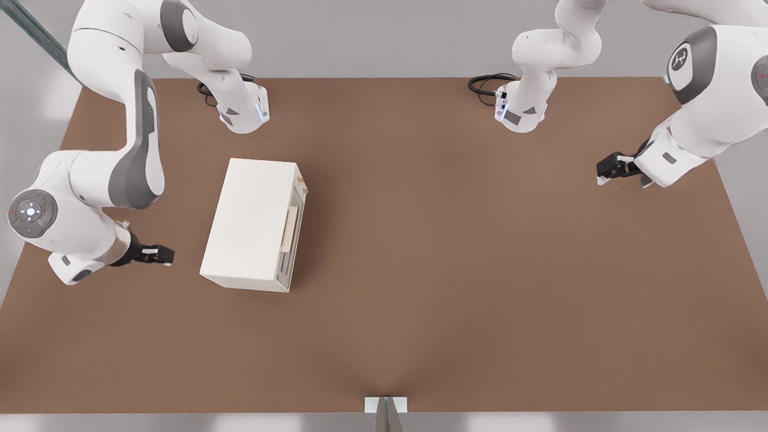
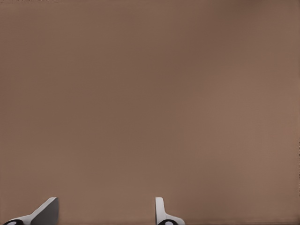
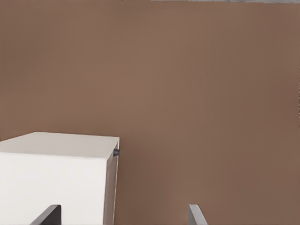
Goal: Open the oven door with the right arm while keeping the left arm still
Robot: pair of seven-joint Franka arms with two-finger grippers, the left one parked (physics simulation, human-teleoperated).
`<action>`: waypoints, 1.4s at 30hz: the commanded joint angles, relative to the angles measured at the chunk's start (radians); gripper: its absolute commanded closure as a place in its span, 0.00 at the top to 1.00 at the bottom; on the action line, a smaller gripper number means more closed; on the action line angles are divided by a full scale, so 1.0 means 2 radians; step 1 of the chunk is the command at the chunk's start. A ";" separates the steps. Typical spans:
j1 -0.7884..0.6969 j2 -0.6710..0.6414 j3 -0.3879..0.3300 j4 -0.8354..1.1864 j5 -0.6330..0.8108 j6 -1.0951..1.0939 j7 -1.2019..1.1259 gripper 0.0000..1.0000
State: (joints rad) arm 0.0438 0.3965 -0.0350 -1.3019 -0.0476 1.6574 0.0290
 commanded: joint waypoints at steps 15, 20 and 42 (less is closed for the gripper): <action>0.173 0.066 0.143 -0.020 -0.248 -0.143 0.390 0.21; 0.216 0.101 0.142 0.007 -0.260 -0.161 0.463 0.21; 0.250 0.166 0.139 0.005 -0.336 -0.174 0.464 0.21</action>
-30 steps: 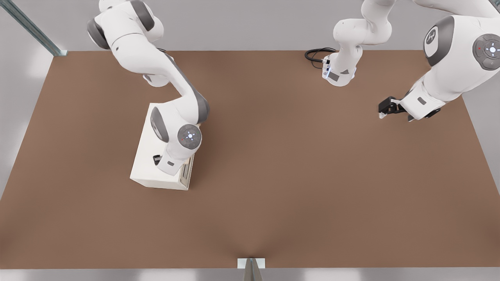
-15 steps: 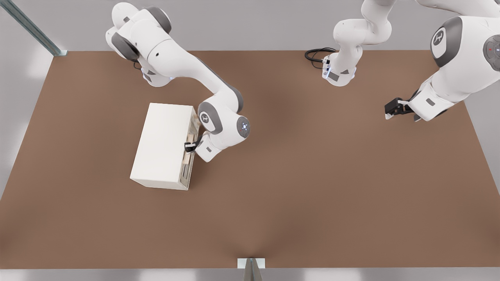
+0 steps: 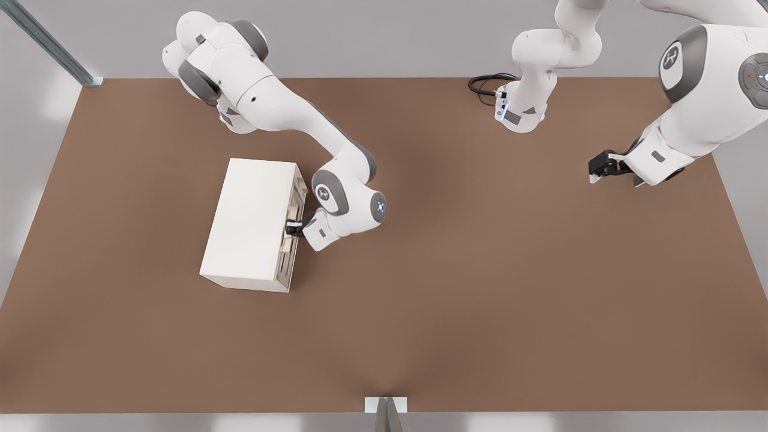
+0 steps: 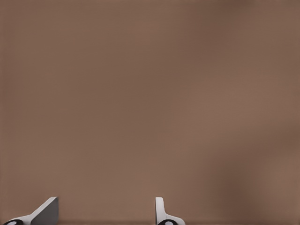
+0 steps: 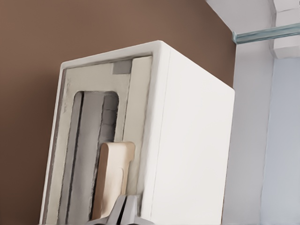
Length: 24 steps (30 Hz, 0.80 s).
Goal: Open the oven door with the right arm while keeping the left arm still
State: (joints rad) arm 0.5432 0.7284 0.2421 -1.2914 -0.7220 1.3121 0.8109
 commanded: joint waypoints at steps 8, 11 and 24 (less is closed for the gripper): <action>0.001 0.008 0.000 -0.002 0.000 -0.001 0.080 0.21; 0.002 0.009 0.003 0.012 0.017 0.007 0.098 0.21; -0.259 -0.238 -0.027 -0.095 0.317 0.208 -0.360 1.00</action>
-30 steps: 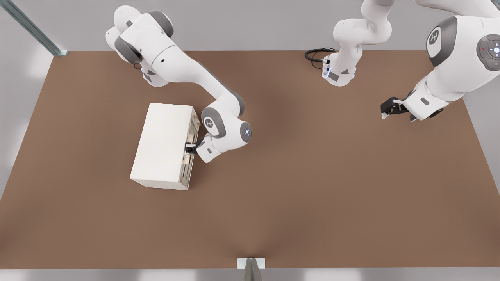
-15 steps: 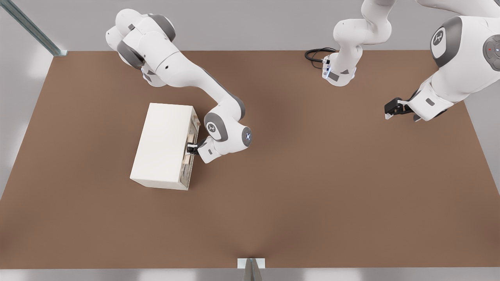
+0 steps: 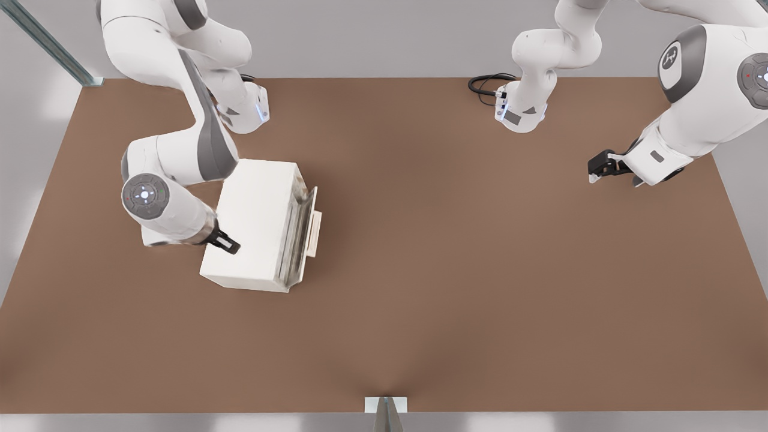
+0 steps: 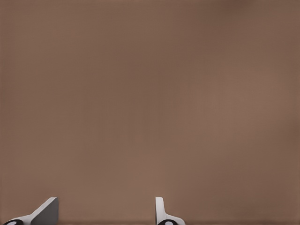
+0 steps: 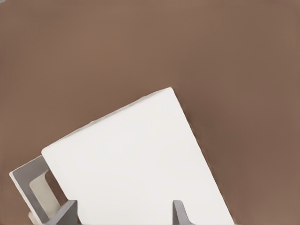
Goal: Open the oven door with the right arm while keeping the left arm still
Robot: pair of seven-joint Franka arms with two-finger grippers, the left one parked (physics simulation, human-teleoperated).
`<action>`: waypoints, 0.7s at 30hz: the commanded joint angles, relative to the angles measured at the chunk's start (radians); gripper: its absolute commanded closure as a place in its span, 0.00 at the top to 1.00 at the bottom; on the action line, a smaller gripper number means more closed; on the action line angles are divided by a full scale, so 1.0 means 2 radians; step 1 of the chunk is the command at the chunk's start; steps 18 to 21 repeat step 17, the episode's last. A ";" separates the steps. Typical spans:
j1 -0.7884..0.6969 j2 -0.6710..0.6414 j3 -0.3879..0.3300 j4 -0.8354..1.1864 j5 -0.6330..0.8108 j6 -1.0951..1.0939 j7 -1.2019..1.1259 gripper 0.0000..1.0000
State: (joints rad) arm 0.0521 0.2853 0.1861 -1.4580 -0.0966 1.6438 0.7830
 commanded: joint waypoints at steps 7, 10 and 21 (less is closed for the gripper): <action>-0.025 -0.042 -0.038 0.008 -0.008 0.014 -0.356 1.00; -0.025 0.004 -0.039 0.071 0.003 -0.020 -0.356 1.00; -0.028 0.025 -0.038 0.090 0.001 -0.023 -0.356 1.00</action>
